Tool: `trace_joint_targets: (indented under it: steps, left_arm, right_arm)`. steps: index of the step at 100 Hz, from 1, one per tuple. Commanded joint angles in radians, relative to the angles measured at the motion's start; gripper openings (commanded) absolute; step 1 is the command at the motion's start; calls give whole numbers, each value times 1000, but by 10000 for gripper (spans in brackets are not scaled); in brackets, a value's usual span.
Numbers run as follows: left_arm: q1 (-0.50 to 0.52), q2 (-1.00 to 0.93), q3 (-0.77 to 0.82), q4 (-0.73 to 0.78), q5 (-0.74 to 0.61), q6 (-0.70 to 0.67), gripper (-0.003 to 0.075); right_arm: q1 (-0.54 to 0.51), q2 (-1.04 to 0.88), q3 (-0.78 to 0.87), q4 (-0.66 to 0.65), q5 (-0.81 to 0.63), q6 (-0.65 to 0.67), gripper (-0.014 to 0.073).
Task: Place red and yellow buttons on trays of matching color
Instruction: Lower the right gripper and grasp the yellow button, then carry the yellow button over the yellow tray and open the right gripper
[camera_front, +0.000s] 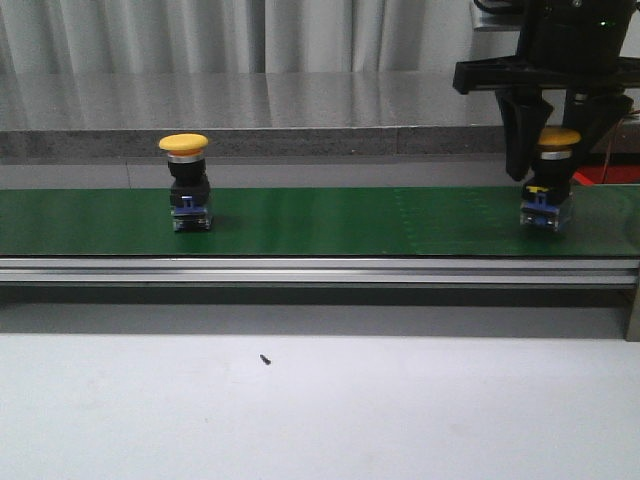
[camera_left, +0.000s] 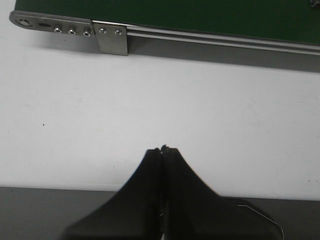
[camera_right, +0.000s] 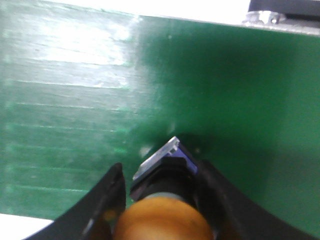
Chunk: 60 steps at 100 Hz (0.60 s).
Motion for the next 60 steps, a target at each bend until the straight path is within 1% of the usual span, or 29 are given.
trace_joint_targets:
  steps: [1,15,31,43,60]
  left_arm:
    - [-6,-7,-24,-15,-42,3,-20]
    - [-6,-7,-24,-15,-42,3,-20]
    - [-6,-7,-24,-15,-42,3,-20]
    - [-6,-7,-24,-15,-42,3,-20]
    - [-6,-7,-24,-15,-42,3,-20]
  right_arm:
    - [-9,-96,-31,-21,-10,-5,253]
    - [-25,-167,-27,-57,16,-5,253]
    - [-76,-248,-13,-80,38,-5,253]
    - [-139,-310,33,-84,40,-5,253]
    - [-256,-383,114,-84,33,-5,253]
